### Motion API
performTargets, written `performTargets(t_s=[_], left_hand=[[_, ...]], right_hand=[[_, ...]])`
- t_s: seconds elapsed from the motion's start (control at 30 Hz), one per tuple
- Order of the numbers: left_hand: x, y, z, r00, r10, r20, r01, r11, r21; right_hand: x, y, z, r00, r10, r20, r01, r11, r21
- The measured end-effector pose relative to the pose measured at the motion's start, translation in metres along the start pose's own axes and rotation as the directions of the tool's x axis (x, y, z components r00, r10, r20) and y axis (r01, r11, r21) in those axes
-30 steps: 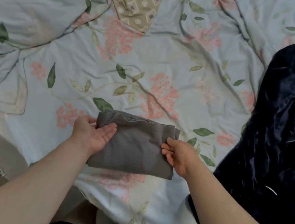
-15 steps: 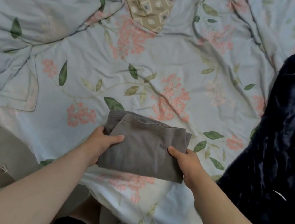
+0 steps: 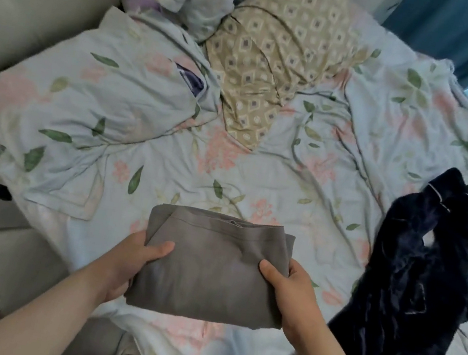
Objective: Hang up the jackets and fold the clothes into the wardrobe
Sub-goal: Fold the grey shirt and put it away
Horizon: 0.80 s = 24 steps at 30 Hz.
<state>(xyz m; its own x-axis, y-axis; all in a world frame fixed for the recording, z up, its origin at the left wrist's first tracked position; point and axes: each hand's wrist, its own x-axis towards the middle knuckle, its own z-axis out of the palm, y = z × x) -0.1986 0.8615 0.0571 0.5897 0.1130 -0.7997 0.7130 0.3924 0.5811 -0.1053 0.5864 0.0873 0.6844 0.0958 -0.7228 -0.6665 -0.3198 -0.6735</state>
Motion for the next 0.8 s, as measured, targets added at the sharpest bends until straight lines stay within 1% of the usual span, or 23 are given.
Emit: performTargets(t_s=[0.03,0.13,0.3,0.43,0.53,0.63,0.7,0.8], left_hand=[[-0.017,0.008,0.001,0.999,0.031,-0.004,-0.031,0.999,0.005],[-0.068,0.034,0.014,0.985,0.158,-0.076,-0.156,0.987,0.026],[-0.168,0.067,0.04,0.922,0.331,-0.201,-0.349,0.935,-0.064],[-0.253,0.087,0.051,0.828,0.468,-0.309,-0.515,0.852,-0.091],[-0.3,0.094,0.054,0.755,0.531,-0.384,-0.592,0.804,-0.055],[-0.344,0.102,0.054,0.654,0.581,-0.485,-0.675,0.737,-0.027],[-0.374,0.105,0.049,0.591,0.603,-0.536,-0.717,0.698,-0.006],[-0.416,0.109,0.032,0.494,0.614,-0.616,-0.763,0.645,0.032]], right_hand=[[-0.011,-0.015,0.001,1.0,-0.024,0.01,0.024,1.0,0.004],[-0.047,-0.064,-0.002,0.994,-0.101,0.038,0.102,0.995,-0.011],[-0.119,-0.127,-0.025,0.955,-0.297,0.017,0.297,0.955,-0.009],[-0.188,-0.167,-0.037,0.897,-0.423,0.126,0.423,0.906,0.027],[-0.227,-0.189,-0.039,0.845,-0.505,0.178,0.505,0.862,0.051],[-0.261,-0.207,-0.035,0.79,-0.573,0.218,0.576,0.816,0.059],[-0.286,-0.218,-0.026,0.738,-0.61,0.289,0.626,0.778,0.045],[-0.314,-0.233,-0.004,0.635,-0.661,0.4,0.713,0.701,0.025]])
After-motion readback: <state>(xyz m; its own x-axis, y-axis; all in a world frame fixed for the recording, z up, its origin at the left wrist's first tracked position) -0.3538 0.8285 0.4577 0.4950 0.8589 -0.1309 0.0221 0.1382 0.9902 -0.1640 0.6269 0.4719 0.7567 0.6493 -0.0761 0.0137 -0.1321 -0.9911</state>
